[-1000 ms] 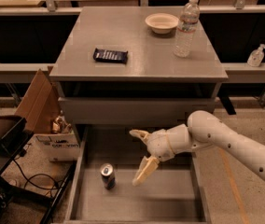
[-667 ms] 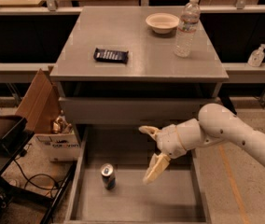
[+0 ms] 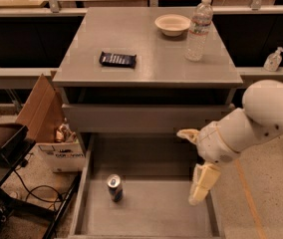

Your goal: Place redbull can into middle drawer

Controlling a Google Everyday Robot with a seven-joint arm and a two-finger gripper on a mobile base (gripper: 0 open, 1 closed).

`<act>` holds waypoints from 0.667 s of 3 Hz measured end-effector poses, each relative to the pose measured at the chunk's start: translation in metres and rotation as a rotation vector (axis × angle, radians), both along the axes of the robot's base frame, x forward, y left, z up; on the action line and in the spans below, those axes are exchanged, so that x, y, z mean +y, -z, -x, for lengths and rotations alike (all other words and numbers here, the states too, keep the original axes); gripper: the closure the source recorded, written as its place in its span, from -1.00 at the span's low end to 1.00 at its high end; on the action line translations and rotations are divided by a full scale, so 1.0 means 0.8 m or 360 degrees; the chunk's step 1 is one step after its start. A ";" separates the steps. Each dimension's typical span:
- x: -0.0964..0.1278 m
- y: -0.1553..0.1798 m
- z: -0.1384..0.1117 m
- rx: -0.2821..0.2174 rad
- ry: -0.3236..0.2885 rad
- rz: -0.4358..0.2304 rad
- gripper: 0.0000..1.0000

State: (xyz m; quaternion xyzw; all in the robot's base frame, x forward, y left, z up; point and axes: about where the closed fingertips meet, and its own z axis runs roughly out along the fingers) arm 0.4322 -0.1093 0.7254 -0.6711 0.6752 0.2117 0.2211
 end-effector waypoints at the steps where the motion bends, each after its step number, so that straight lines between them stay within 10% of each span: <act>1: -0.038 -0.081 0.036 -0.0064 0.0090 0.0421 -1.00; 2: -0.055 -0.136 0.036 -0.0203 0.0283 0.0584 -1.00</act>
Offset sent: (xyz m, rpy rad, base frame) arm -0.0262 -0.0633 0.1655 -0.4780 -0.2420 -0.3356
